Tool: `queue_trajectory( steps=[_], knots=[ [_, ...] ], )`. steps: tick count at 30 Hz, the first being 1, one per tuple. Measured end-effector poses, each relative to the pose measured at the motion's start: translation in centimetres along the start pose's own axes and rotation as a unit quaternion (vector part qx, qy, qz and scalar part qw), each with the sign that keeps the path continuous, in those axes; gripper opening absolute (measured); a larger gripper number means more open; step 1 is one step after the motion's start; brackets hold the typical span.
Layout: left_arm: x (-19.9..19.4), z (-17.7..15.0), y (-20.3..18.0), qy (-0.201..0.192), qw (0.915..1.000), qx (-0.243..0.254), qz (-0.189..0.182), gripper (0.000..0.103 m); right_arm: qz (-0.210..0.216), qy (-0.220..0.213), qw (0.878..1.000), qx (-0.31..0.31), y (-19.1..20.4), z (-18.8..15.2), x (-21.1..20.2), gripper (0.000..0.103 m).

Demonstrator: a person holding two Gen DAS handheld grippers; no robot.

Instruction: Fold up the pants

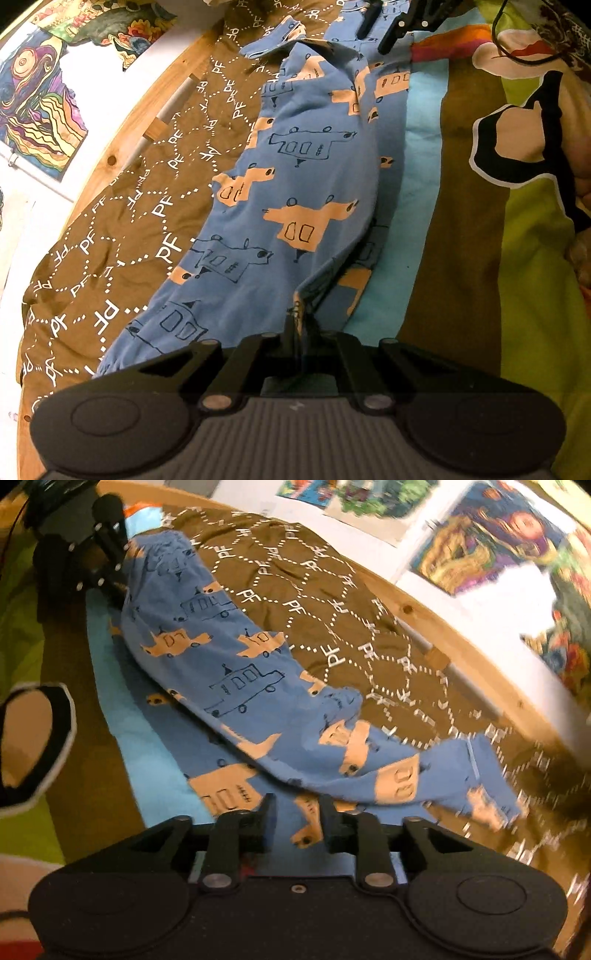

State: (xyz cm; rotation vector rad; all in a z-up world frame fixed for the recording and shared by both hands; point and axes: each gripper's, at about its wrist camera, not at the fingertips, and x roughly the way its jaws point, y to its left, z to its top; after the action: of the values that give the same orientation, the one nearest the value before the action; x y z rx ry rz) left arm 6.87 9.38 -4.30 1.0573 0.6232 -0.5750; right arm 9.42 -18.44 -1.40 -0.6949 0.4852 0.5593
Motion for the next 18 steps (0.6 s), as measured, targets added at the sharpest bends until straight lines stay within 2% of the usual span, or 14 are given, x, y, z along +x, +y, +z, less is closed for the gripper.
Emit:
queue_trajectory(
  steps=[3,5,7,8,9,11,12,18],
  knots=[
    [0.0,-0.1,0.1,0.0,1.0,0.002,0.0,0.005,-0.003,-0.004,0.998,-0.067,0.7,0.3,0.4,0.043],
    [0.0,-0.1,0.2,-0.001,1.0,0.0,0.0,0.005,0.002,-0.002,0.994,-0.11,1.2,0.6,1.1,0.043],
    [0.0,-0.1,0.3,-0.001,1.0,-0.002,0.0,0.005,0.012,0.007,0.991,-0.136,1.5,0.8,1.9,0.032],
    [0.0,-0.1,0.3,-0.001,1.0,-0.004,-0.001,0.005,0.013,0.012,0.989,-0.144,1.6,0.9,2.3,0.018],
    [-0.1,-0.1,0.3,-0.001,1.0,-0.006,-0.002,0.005,0.012,0.017,0.988,-0.15,1.7,1.0,2.6,0.011],
    [-0.1,0.0,0.2,-0.002,1.0,-0.007,-0.002,0.005,0.008,0.021,0.987,-0.162,1.7,1.1,3.2,0.008],
    [-0.1,0.0,0.2,-0.001,1.0,-0.008,-0.002,0.005,0.006,0.022,0.986,-0.164,1.7,1.1,3.3,0.001],
    [-0.2,0.2,0.0,0.0,1.0,-0.007,0.001,0.005,0.01,0.019,0.986,-0.164,1.7,1.1,2.6,0.0]
  ],
)
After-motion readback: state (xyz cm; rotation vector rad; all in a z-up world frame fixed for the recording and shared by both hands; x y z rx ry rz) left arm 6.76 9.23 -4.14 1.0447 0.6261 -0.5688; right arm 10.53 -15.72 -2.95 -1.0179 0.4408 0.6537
